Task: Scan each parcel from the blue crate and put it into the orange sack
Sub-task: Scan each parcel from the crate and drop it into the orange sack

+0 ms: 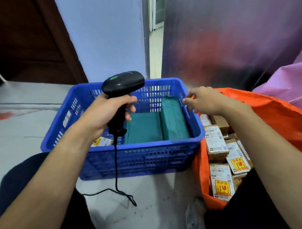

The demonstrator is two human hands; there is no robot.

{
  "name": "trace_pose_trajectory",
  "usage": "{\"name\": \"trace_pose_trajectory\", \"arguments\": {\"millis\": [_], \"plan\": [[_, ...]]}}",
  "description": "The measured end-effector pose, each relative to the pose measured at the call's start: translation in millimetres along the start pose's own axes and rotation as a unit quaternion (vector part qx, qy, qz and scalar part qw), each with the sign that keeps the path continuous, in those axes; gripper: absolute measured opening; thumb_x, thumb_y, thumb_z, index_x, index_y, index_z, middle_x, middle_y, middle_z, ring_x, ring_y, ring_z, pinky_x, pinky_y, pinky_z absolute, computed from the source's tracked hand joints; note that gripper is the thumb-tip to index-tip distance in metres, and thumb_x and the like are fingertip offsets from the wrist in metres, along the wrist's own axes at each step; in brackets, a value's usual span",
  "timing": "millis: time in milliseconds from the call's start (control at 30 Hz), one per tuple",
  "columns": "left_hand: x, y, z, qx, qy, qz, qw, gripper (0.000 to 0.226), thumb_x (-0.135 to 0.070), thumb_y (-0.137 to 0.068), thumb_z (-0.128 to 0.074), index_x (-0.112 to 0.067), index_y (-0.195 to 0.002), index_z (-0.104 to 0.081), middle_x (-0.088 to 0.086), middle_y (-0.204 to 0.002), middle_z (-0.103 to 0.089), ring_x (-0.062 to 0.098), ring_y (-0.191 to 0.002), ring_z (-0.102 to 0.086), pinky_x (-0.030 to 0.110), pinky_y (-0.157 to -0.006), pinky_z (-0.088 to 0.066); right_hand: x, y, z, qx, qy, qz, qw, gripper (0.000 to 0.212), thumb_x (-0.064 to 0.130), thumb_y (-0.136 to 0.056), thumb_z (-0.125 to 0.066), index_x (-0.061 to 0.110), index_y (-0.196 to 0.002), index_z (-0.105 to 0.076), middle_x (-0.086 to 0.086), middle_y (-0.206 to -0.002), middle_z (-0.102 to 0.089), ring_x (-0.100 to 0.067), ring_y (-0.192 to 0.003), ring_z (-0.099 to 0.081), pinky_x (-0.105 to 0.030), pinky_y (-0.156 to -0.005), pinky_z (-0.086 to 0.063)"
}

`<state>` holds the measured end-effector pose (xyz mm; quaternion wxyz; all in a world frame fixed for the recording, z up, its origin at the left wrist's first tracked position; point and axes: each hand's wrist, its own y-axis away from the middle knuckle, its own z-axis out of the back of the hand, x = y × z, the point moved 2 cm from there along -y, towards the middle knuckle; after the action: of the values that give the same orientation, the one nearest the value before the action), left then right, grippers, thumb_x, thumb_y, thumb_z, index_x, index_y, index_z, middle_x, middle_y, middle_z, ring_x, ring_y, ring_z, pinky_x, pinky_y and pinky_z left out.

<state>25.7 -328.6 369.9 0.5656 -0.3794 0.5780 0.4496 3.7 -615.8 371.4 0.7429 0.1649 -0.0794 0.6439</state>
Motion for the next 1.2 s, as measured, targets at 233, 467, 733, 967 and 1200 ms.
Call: {"name": "trace_pose_trajectory", "arguments": {"millis": [233, 467, 733, 967, 1200], "plan": [[6.1, 9.7, 103.5, -0.106, -0.028, 0.025, 0.994, 0.005, -0.011, -0.095, -0.07, -0.007, -0.093, -0.07, 0.007, -0.069, -0.071, 0.017, -0.048, -0.057, 0.034, -0.064, -0.05, 73.3, -38.9, -18.3, -0.035, -0.012, 0.083, 0.996, 0.019, 0.038, -0.102, -0.055, 0.022, -0.1, -0.066, -0.004, -0.101, -0.076, -0.026, -0.095, -0.069, -0.041, -0.096, -0.053], [17.8, 23.0, 165.5, -0.159, -0.042, 0.052, 0.985, 0.008, -0.016, -0.094, -0.072, -0.01, -0.09, -0.073, 0.009, -0.078, -0.072, 0.02, -0.053, -0.056, 0.022, -0.049, -0.05, 156.4, -79.5, -62.4, -0.024, -0.022, 0.149, 0.988, 0.023, 0.037, -0.101, -0.052, 0.021, -0.106, -0.069, -0.004, -0.1, -0.075, -0.029, -0.098, -0.067, -0.04, -0.093, -0.052], [28.8, 21.5, 214.0, -0.252, -0.084, 0.095, 0.96, 0.008, -0.019, -0.092, -0.073, -0.011, -0.089, -0.072, 0.005, -0.074, -0.072, 0.019, -0.051, -0.049, 0.023, -0.051, -0.043, 185.4, -122.7, -121.6, 0.042, 0.045, 0.156, 0.986, 0.026, 0.035, -0.101, -0.055, 0.019, -0.113, -0.072, -0.008, -0.113, -0.074, -0.033, -0.109, -0.066, -0.04, -0.095, -0.051], [30.3, 12.3, 240.9, -0.245, -0.11, 0.152, 0.951, 0.015, -0.028, -0.092, -0.076, -0.014, -0.098, -0.074, 0.005, -0.085, -0.08, 0.019, -0.055, -0.05, 0.032, -0.06, -0.042, 176.3, -158.4, -172.1, 0.127, 0.079, 0.142, 0.979, 0.027, 0.037, -0.1, -0.055, 0.019, -0.11, -0.072, -0.011, -0.113, -0.074, -0.034, -0.104, -0.067, -0.04, -0.091, -0.054], [39.3, -0.2, 241.7, -0.237, -0.124, 0.188, 0.945, 0.009, -0.015, -0.087, -0.069, -0.018, -0.08, -0.074, 0.014, -0.093, -0.079, 0.02, -0.057, -0.05, 0.041, -0.056, -0.046, 179.8, -174.2, -222.6, 0.201, 0.14, 0.161, 0.956, 0.032, 0.039, -0.1, -0.055, 0.01, -0.105, -0.069, -0.015, -0.106, -0.071, -0.036, -0.097, -0.066, -0.039, -0.082, -0.055]]}}
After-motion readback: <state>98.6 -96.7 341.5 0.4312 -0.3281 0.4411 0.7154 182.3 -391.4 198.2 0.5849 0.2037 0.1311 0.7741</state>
